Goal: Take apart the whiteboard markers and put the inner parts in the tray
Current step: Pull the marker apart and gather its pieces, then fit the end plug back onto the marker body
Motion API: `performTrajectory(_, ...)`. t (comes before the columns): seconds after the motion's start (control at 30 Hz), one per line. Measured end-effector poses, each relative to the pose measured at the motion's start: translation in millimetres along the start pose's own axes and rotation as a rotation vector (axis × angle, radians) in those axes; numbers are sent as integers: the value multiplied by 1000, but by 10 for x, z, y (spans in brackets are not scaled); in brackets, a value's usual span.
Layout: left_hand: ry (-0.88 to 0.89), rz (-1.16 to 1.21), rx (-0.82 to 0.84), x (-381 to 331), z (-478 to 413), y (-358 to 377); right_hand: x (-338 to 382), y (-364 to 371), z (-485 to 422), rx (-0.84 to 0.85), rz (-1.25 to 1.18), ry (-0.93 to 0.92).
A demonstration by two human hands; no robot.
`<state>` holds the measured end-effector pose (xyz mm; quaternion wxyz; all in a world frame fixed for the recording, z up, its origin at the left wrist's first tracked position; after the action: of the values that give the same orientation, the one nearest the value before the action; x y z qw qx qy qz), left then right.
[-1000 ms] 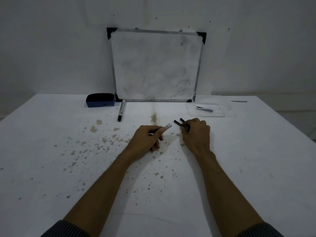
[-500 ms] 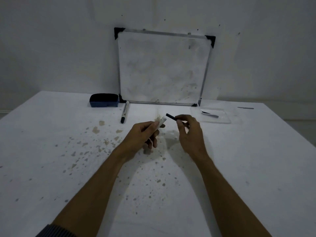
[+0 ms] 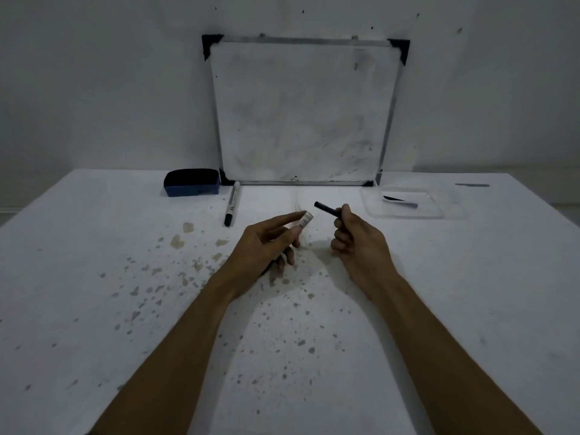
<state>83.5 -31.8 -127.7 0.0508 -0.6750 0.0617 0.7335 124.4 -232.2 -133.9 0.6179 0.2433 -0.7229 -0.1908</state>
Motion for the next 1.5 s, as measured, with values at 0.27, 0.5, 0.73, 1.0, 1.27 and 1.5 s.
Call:
performTrajectory(0.27, -1, -24, 0, 27, 9, -15, 61, -23, 27, 59, 246, -44)
performTrajectory(0.5, 58, -162, -93, 99, 9, 62, 295, -129, 43, 166, 747, -260)
performTrajectory(0.73, 114, -314, -112, 125, 67, 178, 256, -65, 108, 151, 648, -301)
performTrajectory(1.0, 37, -16, -31, 0, 63, 37, 268, 144, 213, 122, 678, -544)
performTrajectory(1.27, 1, -59, -43, -96, 73, 23, 98, 236, 338, 386, 948, -582)
performTrajectory(1.5, 82, -121, -251, -379, 314, -299, -96, 229, 422, 496, 1087, -475)
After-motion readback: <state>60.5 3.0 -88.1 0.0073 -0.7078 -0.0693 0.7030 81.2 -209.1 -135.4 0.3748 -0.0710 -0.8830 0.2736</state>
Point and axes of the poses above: each hand's wrist, its own z-axis away from the middle knuckle, its own y-axis out of the palm, x = y × z, the point moved 2 cm from there along -z, towards the middle knuckle, and after that the axes turned 14 degrees about -y, right-handed, at the moved point
